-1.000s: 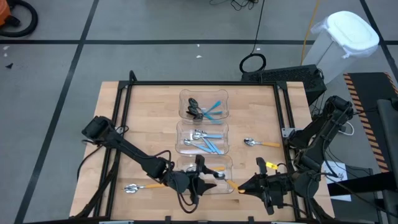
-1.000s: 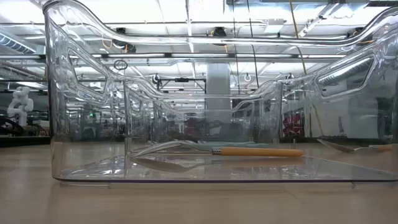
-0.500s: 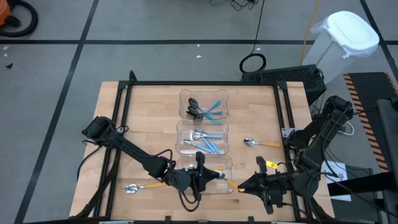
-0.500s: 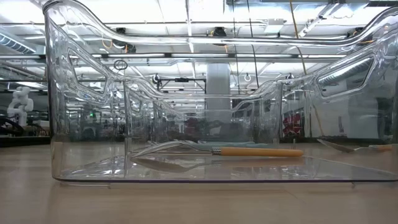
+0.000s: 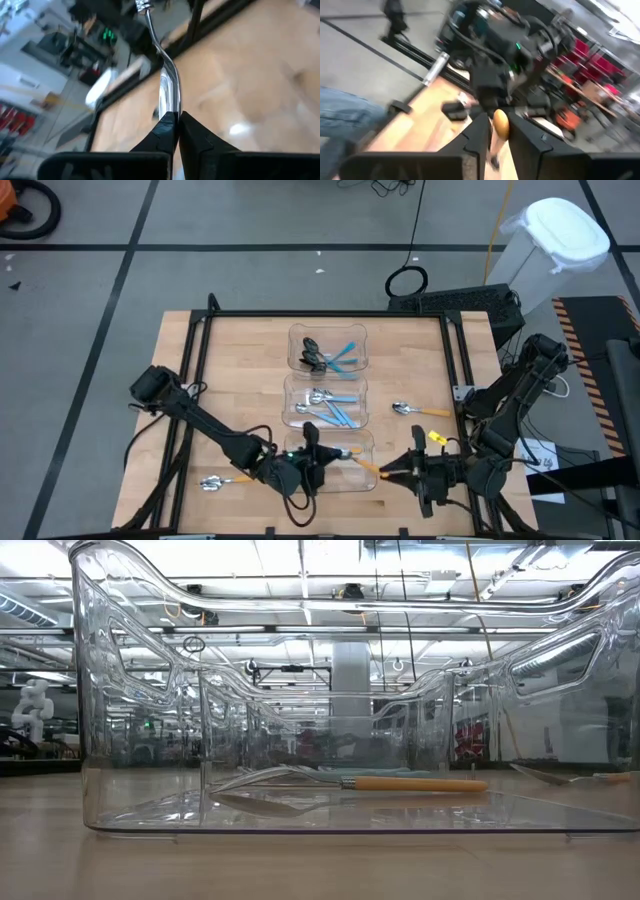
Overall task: Sort silverware by color (type)
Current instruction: Put the yellow spoon into the bottom transparent bin
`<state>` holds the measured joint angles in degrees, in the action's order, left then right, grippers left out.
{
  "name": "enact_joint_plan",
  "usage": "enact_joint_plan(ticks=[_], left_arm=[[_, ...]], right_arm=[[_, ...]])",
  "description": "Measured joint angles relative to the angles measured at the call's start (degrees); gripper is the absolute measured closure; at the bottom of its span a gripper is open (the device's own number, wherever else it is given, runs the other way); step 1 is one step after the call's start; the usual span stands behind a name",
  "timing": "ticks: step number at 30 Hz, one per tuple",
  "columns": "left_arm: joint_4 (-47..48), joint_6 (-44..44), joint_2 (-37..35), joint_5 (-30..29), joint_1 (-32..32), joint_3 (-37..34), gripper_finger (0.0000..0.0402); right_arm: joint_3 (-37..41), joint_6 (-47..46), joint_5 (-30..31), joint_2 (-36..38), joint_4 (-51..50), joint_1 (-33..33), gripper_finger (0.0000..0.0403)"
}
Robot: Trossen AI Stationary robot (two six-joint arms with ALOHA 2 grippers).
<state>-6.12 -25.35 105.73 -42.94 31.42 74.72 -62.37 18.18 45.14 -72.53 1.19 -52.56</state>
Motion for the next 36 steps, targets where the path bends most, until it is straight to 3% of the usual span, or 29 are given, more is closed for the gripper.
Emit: enact_joint_plan(ticks=[6, 10, 18, 32, 36], left_arm=[[14.0, 8.2, -3.2, -2.4, -0.3, 0.2, 0.0391], [28.4, 16.9, -3.8, -3.5, -0.6, 2.9, 0.0392], [48.5, 32.4, -3.7, -3.1, -0.8, 8.0, 0.0392], [54.3, 37.9, -3.8, 5.7, 0.0, 8.2, 0.0392], [54.3, 37.9, -3.8, 7.0, 0.0, 8.2, 0.0392]], right_arm=[[0.0, -4.7, 7.4, 0.0, -5.8, 0.0, 0.0311], [0.0, -7.0, 8.6, 0.0, -6.8, 0.5, 0.0292], [0.0, -8.5, 10.1, -1.0, -10.1, 3.6, 0.0267], [0.0, -5.4, 9.9, -5.2, -11.4, 7.1, 0.0246], [0.0, -5.4, 6.7, -6.8, -11.3, 9.8, 0.0245]])
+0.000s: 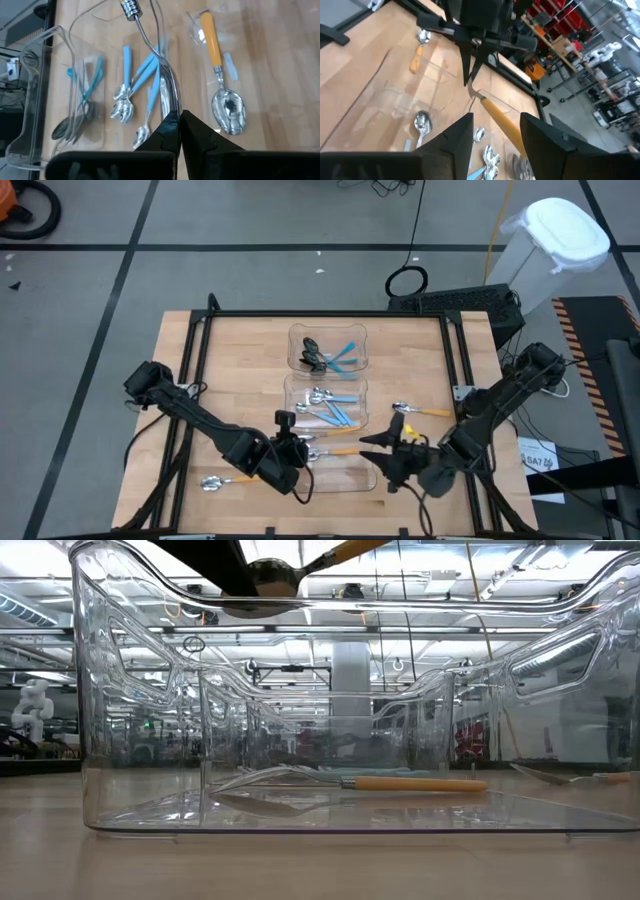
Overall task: Sort silverware by color (type)
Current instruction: Put the yellow spoon into the bottom transparent bin
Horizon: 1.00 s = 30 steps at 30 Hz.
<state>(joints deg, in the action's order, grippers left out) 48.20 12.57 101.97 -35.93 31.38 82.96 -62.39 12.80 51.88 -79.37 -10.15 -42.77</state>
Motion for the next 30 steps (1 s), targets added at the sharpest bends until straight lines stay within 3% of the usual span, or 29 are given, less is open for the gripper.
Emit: enact_joint_plan(ticks=[11, 22, 26, 30], left_arm=[[2.1, 0.5, 0.0, 0.2, 0.0, 0.0, 0.0392], [1.9, 0.0, 0.0, 0.1, 0.0, 0.0, 0.0392], [1.9, -0.3, 0.0, 0.2, 0.0, 0.0, 0.0392], [1.9, -0.4, 0.0, 0.2, 0.0, 0.0, 0.0392]], right_arm=[[0.0, -3.5, -1.2, 0.0, -2.3, 3.4, 0.0243], [0.0, -6.2, -1.4, 0.0, -4.7, 5.5, 0.0198], [0.0, -7.9, -7.1, 0.0, -4.9, 6.7, 0.0202], [0.0, -8.9, -9.0, 0.0, -5.1, 8.4, 0.0213]])
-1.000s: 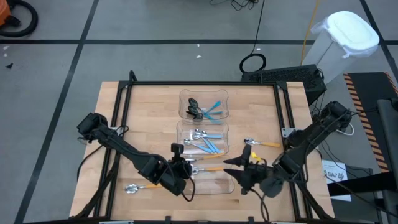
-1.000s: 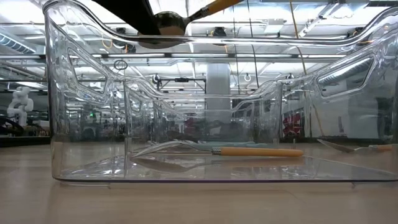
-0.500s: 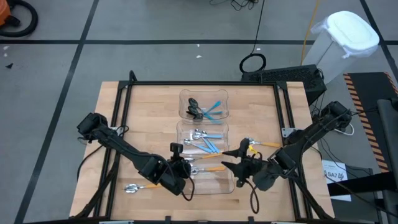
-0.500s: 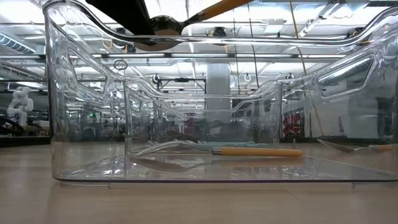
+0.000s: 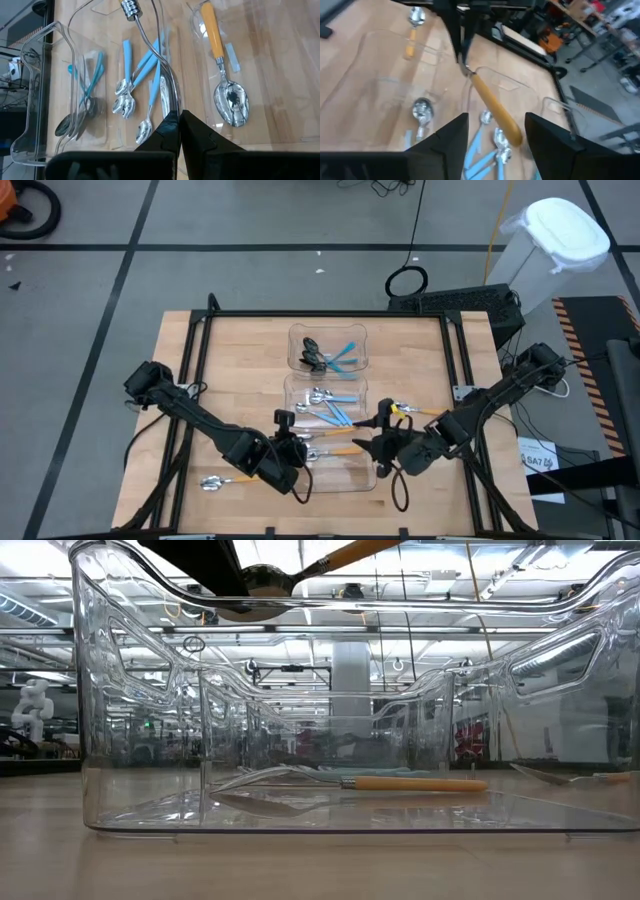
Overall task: Sort silverware by color (type)
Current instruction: Put the yellow spoon into the bottom transparent bin
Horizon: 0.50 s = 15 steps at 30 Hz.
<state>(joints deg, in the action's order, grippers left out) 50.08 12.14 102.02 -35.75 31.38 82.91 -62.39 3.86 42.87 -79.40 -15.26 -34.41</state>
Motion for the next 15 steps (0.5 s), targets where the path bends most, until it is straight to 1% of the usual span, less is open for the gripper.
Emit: enact_joint_plan(ticks=[3, 8, 12, 15], left_arm=[[0.0, -0.6, 0.0, 0.0, 0.1, 0.0, 0.0392], [-0.2, -1.5, 0.0, 0.1, 0.2, 0.0, 0.0392], [-0.2, -1.6, 0.0, 0.2, 0.2, 0.0, 0.0392], [-0.2, -1.6, 0.0, 0.2, 0.2, 0.0, 0.0392]], right_arm=[[0.0, -0.1, -2.8, 0.0, 0.1, 0.7, 0.0225], [0.0, -0.2, -5.3, 0.0, 0.1, 1.3, 0.0254], [0.0, -0.2, -7.0, 0.0, 0.2, 1.9, 0.0285], [0.0, -0.2, -7.0, 0.0, 0.2, 2.1, 0.0316]])
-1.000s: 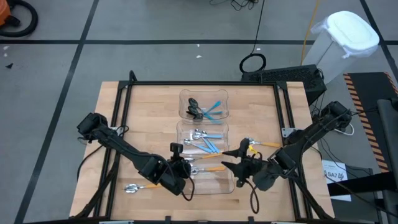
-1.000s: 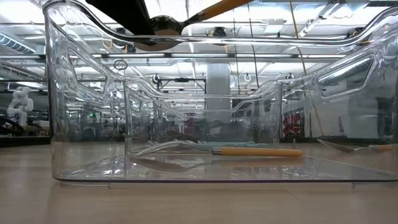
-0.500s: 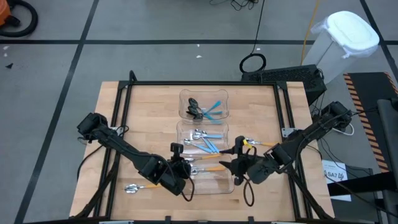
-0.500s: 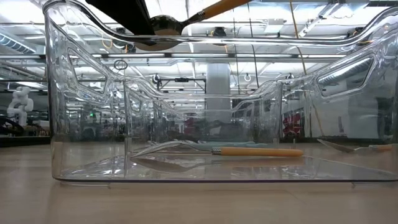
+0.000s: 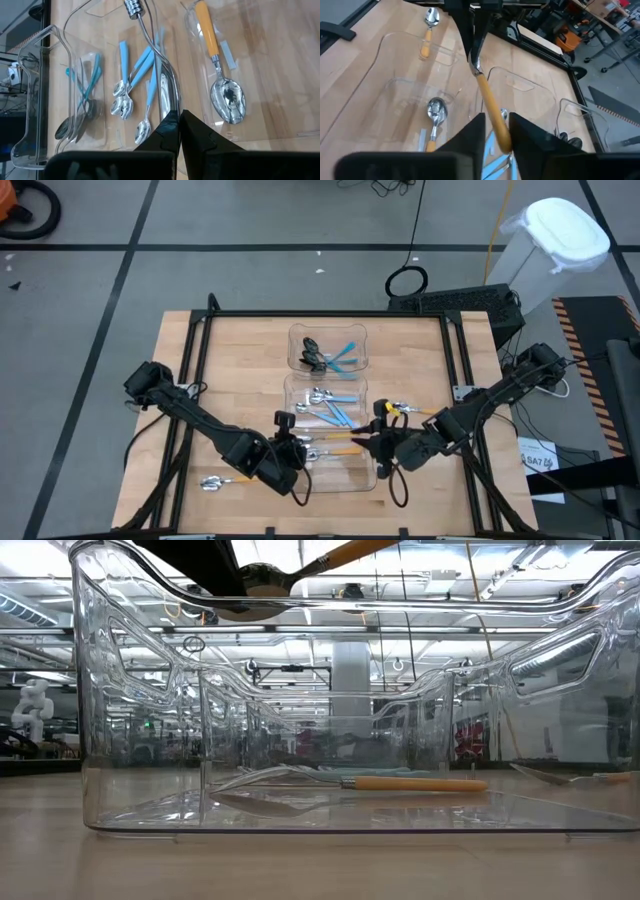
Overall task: Sort silverware by color (type)
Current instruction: Put the yellow spoon into the bottom transparent bin
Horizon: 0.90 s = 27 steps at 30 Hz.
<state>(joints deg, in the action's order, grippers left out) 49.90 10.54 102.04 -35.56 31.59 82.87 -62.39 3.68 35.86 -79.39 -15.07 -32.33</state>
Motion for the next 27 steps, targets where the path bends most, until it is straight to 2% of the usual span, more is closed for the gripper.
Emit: enact_joint_plan(ticks=[6, 13, 16, 22, 27], left_arm=[[0.2, -0.5, 0.0, 0.0, 0.0, 0.0, 0.0391], [-1.3, 0.1, 0.0, 0.0, 0.0, 0.0, 0.0385], [-2.9, 1.8, 0.0, -1.0, 0.0, -0.1, 0.0357], [-4.0, 2.5, 0.0, -5.7, 0.0, 0.0, 0.0282], [-4.1, 0.6, 0.0, -6.1, 1.0, 0.0, 0.0262]], right_arm=[[0.0, 0.5, -0.8, 0.0, -0.3, 0.1, 0.0376], [0.0, 0.9, -1.6, 0.0, -0.3, 0.1, 0.0377], [0.0, 1.4, -2.7, 0.1, -0.1, -0.1, 0.0377], [0.0, 2.7, -0.9, 0.4, -0.3, -1.8, 0.0377], [0.0, 3.9, 0.5, 0.7, -1.8, -3.5, 0.0377]])
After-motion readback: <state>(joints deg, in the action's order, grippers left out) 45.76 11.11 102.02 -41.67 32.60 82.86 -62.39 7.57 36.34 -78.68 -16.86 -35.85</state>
